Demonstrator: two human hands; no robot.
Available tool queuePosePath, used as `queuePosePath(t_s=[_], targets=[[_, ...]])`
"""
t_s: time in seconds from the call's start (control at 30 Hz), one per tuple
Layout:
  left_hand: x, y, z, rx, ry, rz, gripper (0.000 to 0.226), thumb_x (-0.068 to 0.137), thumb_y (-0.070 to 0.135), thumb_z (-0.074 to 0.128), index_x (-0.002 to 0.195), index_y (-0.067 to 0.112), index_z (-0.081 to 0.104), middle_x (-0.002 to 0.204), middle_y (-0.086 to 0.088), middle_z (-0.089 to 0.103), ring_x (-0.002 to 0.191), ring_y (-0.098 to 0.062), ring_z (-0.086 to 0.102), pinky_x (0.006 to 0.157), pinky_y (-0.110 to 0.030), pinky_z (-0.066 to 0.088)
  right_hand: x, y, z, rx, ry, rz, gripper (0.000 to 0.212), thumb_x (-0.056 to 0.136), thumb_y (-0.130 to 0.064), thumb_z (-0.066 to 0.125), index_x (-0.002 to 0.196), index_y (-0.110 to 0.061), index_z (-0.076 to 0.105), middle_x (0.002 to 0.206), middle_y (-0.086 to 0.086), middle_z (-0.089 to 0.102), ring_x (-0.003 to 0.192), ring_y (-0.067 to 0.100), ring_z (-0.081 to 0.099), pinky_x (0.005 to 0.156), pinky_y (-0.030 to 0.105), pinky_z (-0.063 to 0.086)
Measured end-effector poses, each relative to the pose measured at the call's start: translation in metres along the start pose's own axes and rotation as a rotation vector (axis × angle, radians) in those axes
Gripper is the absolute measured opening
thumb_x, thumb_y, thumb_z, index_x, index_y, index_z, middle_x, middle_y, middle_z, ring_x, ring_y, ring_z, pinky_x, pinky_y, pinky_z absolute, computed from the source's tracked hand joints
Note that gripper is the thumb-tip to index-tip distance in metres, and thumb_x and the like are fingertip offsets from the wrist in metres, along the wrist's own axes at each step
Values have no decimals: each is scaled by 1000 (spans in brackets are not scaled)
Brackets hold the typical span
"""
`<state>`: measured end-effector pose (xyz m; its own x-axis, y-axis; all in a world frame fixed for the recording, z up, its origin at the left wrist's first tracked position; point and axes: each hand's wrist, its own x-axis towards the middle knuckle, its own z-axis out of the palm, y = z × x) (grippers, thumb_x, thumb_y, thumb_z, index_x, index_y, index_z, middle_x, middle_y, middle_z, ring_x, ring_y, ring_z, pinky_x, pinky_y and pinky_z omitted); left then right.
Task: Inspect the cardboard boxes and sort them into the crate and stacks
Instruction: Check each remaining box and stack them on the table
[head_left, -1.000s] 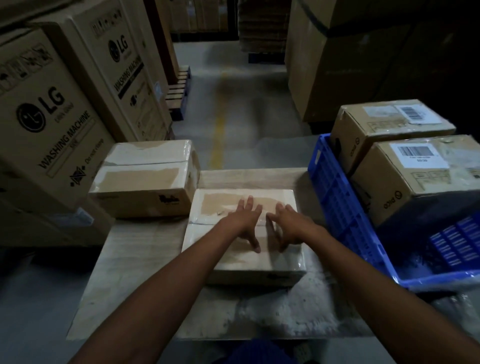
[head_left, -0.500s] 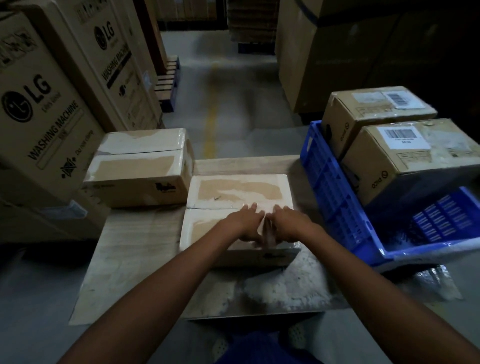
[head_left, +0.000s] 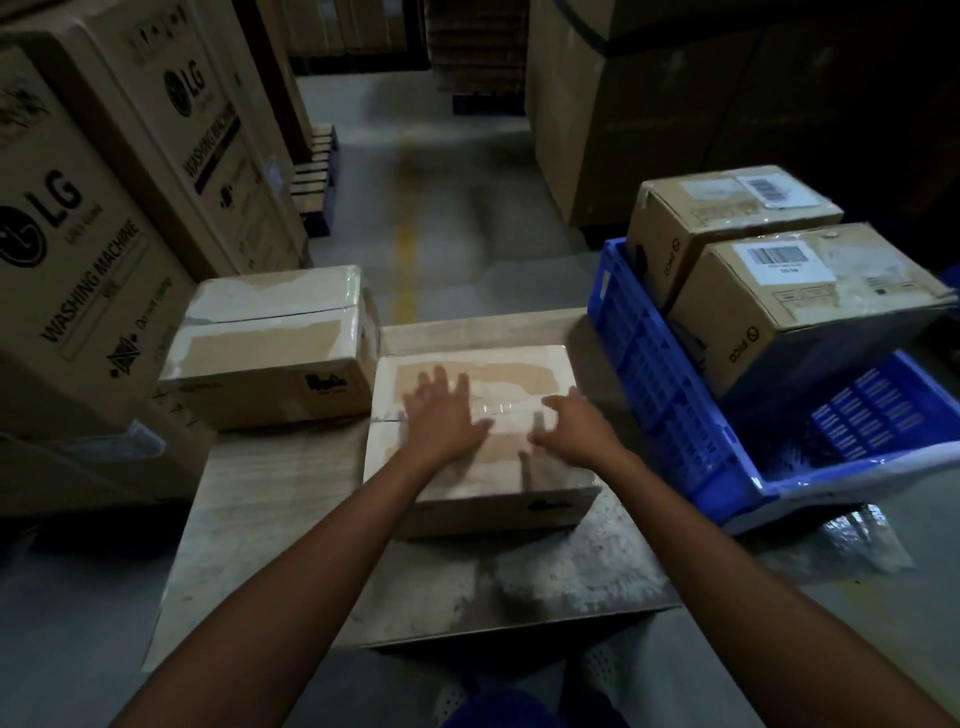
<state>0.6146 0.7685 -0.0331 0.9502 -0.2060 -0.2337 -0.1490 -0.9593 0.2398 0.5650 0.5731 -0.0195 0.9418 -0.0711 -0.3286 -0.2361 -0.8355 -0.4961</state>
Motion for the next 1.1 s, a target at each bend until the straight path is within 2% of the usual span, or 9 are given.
queuePosePath(t_s=[0.1,0.23,0.33,0.4,0.53,0.67,0.73,0.9,1.1], targets=[[11,-31,-9,-267,97,-326,83,91,51,61,154,12,25,162,-21,19,150,-39,17,121,-58,12,3,-1,-4,305,68,92,56,91,-27,72,141,-17,50,138,8,57,117,25,60,98,47,53],[12,-44,-21,-543,127,-416,88,89,42,67,156,11,20,160,-17,25,145,-39,26,116,-56,28,4,-3,-1,391,97,147,77,89,-21,72,155,-22,32,141,3,52,121,27,58,93,44,54],[20,-58,-18,-691,99,-551,94,79,50,68,154,12,25,157,-19,29,140,-41,32,114,-56,31,10,0,1,494,97,159,62,87,-18,73,142,-24,45,132,2,59,116,24,61,93,46,56],[23,-70,-17,-861,83,-550,92,71,48,68,147,6,35,146,-18,46,127,-40,48,105,-52,45,10,0,-1,557,88,198,55,87,-15,72,136,-21,49,128,5,60,113,24,61,95,49,55],[14,-74,-36,-1078,231,-486,56,88,26,66,135,2,49,128,-14,56,113,-36,58,92,-39,50,9,-3,-8,511,172,310,68,86,-24,74,145,-14,41,144,16,45,112,29,57,87,42,53],[11,-74,-57,-1207,323,-409,62,83,47,61,135,14,55,137,-12,54,119,-32,55,103,-48,47,5,-16,-23,474,296,255,56,88,-28,69,138,-17,46,139,15,42,97,24,45,79,35,40],[6,-72,-69,-1253,424,-409,50,90,51,57,121,11,60,122,-10,61,106,-29,58,92,-43,51,1,-23,-30,532,365,240,57,87,-26,70,138,-20,44,135,13,41,99,24,48,78,35,42],[-15,-66,-71,-1352,556,-449,51,96,60,49,109,11,52,104,-8,60,94,-25,58,83,-42,52,-11,-29,-25,658,438,269,64,86,-22,72,138,-15,35,136,11,40,93,19,50,66,29,42],[-52,-73,-22,-1233,559,-460,34,99,46,54,99,12,48,87,0,53,79,-19,50,62,-30,39,-29,-16,15,704,364,348,68,85,-12,73,138,-11,30,133,12,43,82,10,52,62,22,44]])
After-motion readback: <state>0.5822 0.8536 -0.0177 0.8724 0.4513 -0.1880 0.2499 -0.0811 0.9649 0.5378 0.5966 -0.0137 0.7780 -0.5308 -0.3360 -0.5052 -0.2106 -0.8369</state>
